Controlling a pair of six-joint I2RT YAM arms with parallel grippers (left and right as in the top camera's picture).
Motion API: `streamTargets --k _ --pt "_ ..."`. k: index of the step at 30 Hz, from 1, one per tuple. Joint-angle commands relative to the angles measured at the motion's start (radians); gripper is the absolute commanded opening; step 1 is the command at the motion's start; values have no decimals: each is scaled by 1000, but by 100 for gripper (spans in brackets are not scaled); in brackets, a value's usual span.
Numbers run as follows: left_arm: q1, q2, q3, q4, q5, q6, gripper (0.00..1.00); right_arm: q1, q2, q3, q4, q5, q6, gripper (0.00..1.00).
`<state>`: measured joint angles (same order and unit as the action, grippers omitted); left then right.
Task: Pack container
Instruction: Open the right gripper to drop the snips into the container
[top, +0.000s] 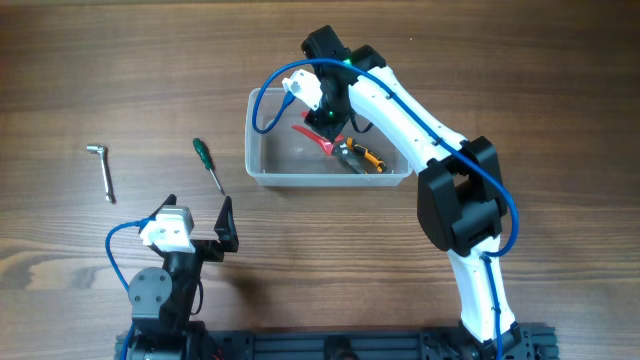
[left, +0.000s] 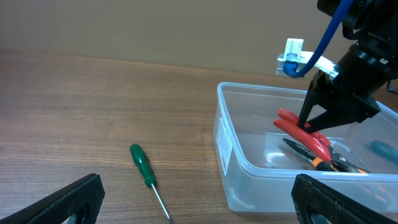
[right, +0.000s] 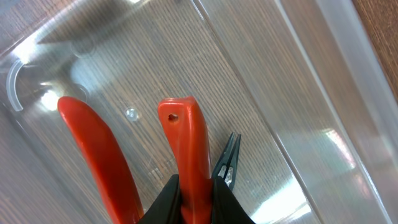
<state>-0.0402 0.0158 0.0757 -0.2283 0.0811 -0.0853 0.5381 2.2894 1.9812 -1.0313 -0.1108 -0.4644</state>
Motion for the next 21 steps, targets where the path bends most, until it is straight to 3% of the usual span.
streamTargets --k 1,6,12,15,16,21 --pt "-5 -2 -6 3 19 -5 100 -2 19 6 1 -2 23 15" --pt "-6 -2 -6 3 19 -5 100 -2 19 6 -9 -1 24 28" --pt "-6 -2 -6 3 19 -5 100 -3 17 34 -6 58 107 62" --pt "-6 -2 -6 3 19 -5 100 -3 14 138 -63 111 155 94" --pt "-6 -2 -6 3 19 -5 100 -7 10 198 -100 124 158 100" --pt "-6 -2 -6 3 19 -5 100 -74 -56 389 -261 203 179 100"
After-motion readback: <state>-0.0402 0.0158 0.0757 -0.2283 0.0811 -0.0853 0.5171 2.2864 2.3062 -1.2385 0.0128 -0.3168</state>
